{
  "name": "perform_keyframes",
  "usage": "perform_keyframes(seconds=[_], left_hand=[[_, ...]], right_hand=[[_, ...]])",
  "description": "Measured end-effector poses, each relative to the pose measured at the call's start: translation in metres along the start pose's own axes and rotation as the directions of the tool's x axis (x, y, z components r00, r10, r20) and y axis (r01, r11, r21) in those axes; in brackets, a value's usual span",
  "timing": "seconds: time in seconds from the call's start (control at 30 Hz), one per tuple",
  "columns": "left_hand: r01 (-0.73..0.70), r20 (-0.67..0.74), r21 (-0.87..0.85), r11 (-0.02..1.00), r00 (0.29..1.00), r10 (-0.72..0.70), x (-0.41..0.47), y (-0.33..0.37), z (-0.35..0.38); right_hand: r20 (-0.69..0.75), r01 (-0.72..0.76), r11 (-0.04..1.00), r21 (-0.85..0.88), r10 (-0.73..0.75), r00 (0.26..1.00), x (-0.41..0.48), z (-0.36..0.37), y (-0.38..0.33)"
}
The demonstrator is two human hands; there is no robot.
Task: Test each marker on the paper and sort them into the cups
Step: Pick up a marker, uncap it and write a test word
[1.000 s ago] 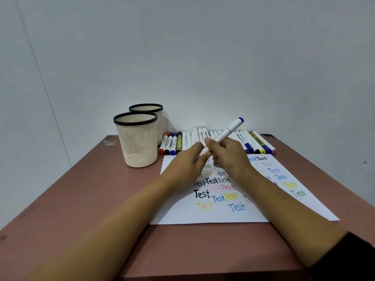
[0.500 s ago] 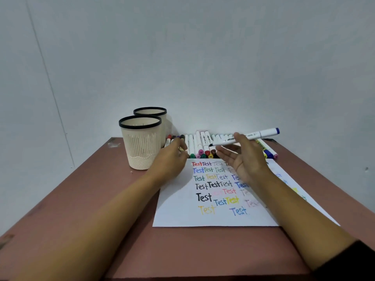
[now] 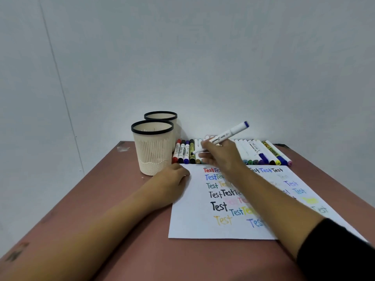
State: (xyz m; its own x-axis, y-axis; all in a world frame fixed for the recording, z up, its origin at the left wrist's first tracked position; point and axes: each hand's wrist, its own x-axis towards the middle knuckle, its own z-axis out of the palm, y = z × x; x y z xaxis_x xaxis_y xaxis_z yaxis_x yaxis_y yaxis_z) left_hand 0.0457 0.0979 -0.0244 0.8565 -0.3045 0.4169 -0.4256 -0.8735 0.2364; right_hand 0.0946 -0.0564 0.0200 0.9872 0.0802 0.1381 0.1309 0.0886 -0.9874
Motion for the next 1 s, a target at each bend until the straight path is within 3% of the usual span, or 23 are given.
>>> perform_keyframes(seconds=[0.27, 0.6, 0.8, 1.0], left_hand=[[0.039, -0.083, -0.076, 0.996, 0.995, -0.045, -0.001, -0.004, 0.003], [0.069, -0.057, -0.071, 0.995, 0.996, -0.073, -0.001, -0.003, 0.001], [0.067, -0.05, -0.068, 0.995, 0.996, -0.071, -0.003, -0.003, 0.001], [0.057, -0.05, -0.081, 0.995, 0.997, -0.061, -0.002, -0.003, 0.0]], right_hand=[[-0.166, 0.013, 0.995, -0.096, -0.029, 0.986, 0.006, 0.007, 0.028], [-0.053, 0.018, 0.987, -0.16, -0.027, 0.998, 0.007, 0.011, 0.034], [-0.134, 0.047, 0.973, -0.228, -0.079, 0.988, 0.006, 0.013, 0.036], [-0.122, 0.035, 0.985, -0.168, -0.056, 0.991, 0.007, 0.01, 0.035]])
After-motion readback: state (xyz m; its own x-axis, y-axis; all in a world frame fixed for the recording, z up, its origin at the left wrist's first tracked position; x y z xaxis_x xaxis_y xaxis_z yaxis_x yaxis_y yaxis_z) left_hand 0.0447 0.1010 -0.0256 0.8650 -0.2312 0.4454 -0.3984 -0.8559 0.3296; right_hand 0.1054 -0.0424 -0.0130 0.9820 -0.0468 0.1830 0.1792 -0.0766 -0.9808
